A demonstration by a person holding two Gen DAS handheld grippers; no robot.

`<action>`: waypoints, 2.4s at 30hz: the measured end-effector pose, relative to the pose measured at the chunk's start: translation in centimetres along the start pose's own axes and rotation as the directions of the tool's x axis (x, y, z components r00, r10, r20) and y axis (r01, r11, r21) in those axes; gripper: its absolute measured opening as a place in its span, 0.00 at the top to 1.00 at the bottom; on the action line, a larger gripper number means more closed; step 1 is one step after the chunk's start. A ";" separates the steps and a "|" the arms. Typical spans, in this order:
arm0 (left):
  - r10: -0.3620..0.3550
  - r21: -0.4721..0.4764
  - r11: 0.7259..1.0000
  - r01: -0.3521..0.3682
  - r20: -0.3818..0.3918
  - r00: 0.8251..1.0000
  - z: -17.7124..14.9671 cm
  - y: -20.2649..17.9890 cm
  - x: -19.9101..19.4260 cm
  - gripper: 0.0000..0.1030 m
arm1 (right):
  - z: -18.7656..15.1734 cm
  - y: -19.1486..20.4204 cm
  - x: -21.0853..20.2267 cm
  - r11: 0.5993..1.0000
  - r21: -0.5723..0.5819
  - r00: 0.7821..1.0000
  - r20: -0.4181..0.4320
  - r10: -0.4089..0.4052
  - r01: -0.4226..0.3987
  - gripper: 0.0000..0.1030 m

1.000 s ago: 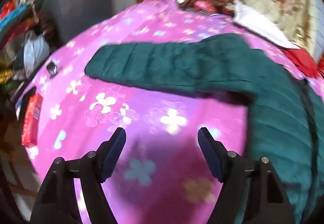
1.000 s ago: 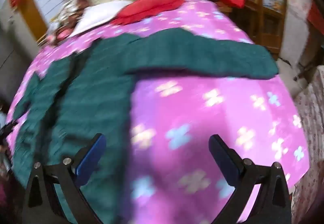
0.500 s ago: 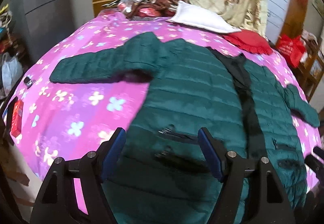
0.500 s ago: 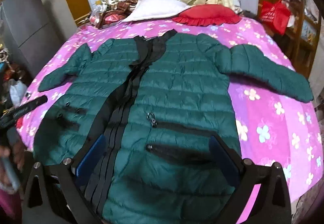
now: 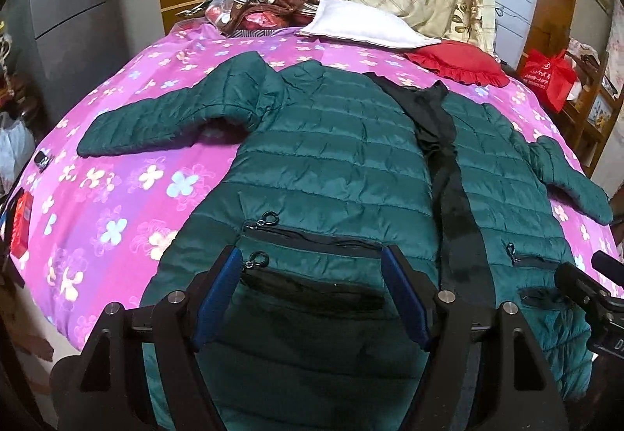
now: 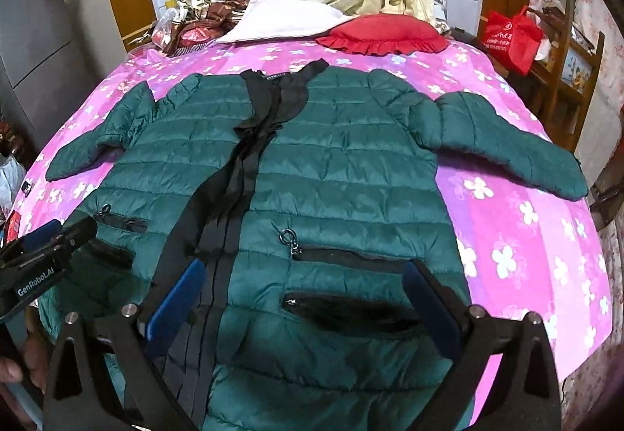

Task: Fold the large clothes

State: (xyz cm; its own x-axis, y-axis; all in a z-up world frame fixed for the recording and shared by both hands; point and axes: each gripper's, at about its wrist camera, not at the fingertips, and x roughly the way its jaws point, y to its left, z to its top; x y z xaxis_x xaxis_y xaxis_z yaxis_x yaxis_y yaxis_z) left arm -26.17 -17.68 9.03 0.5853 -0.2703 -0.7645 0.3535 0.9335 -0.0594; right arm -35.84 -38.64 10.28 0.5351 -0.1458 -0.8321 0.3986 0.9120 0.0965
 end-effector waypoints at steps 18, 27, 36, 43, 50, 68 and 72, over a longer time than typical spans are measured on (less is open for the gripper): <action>-0.003 0.012 1.000 0.003 0.008 1.000 0.0 -0.9 -0.3 0.54 | 0.0 0.2 0.7 0.999 0.034 1.000 -0.007 -0.011 0.011 0.00; -0.004 0.011 1.000 0.004 0.003 1.000 -0.1 -1.1 -0.4 0.54 | 0.0 0.1 0.7 0.999 0.037 1.000 -0.009 -0.017 0.018 0.00; -0.007 0.011 1.000 0.007 0.003 1.000 -0.1 -1.1 -0.5 0.54 | -0.1 0.1 0.6 0.999 0.040 1.000 -0.006 -0.018 0.018 0.00; -0.012 0.006 1.000 0.012 0.002 1.000 -0.3 -1.3 -0.6 0.54 | -0.2 -0.1 0.5 0.998 0.057 1.000 0.004 -0.020 0.020 0.00; -0.012 0.007 1.000 0.012 0.003 1.000 -0.3 -1.2 -0.6 0.54 | -0.2 -0.2 0.4 0.998 0.057 1.000 0.003 -0.020 0.020 0.00; -0.013 -0.005 1.000 0.013 -0.014 1.000 -0.9 -1.7 -0.4 0.54 | -0.1 -0.5 0.3 0.998 0.062 1.000 0.005 -0.020 0.020 0.00; -0.014 -0.005 1.000 0.014 -0.016 1.000 -0.9 -1.6 -0.4 0.54 | -0.1 -0.4 0.4 0.998 0.064 1.000 0.004 -0.020 0.020 0.00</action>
State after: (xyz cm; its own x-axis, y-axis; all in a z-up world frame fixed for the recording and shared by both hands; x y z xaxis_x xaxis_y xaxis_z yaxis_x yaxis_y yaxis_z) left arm -27.61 -18.86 8.82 0.5686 -0.2798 -0.7736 0.3581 0.9308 -0.0734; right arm -35.87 -39.06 9.86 0.5298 -0.1659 -0.8317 0.4563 0.8824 0.1146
